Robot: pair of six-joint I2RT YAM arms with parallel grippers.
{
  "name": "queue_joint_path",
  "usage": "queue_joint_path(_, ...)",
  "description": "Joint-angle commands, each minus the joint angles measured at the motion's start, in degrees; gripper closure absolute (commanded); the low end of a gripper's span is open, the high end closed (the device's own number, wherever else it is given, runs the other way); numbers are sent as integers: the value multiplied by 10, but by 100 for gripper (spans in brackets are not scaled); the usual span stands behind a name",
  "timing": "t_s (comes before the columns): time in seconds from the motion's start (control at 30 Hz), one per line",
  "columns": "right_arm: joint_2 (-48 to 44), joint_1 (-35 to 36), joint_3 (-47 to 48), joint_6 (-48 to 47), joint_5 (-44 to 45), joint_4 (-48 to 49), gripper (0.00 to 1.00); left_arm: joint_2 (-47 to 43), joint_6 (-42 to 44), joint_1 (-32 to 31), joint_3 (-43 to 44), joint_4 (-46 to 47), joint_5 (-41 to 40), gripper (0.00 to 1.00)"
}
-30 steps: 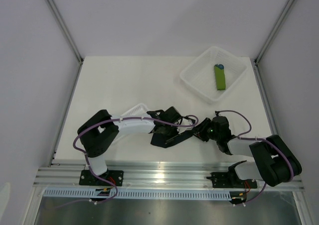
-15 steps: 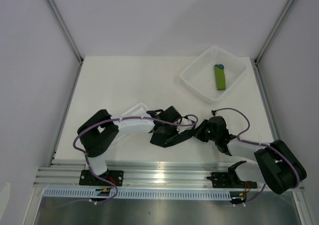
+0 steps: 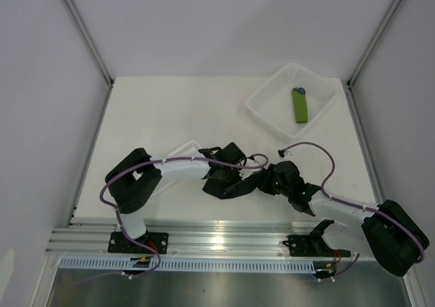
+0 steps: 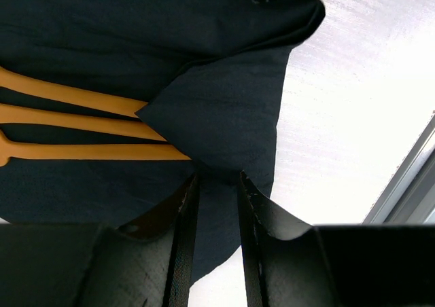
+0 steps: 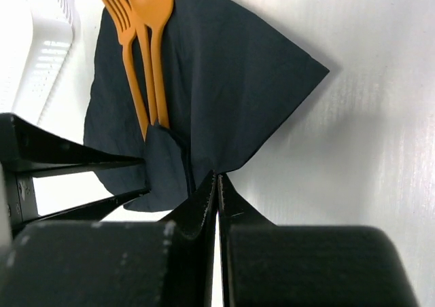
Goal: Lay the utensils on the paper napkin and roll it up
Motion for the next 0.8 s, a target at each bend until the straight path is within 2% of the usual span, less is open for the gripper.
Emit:
queue_joint_path(0.0,-4,21,30,-23,47,-12,100,13,-2,5,13,-18,1,67)
queue_joint_path(0.27,16,72,54,-37,66,15,100,14,-2,6,14,-17,3,68)
queue_joint_path(0.7,87,86,46,-3,23,88,100,8,-6,16,12,-18,8,68)
queue_joint_path(0.77,82,87,42,2,24,98,97,3,-6,22,13,-17,11,68)
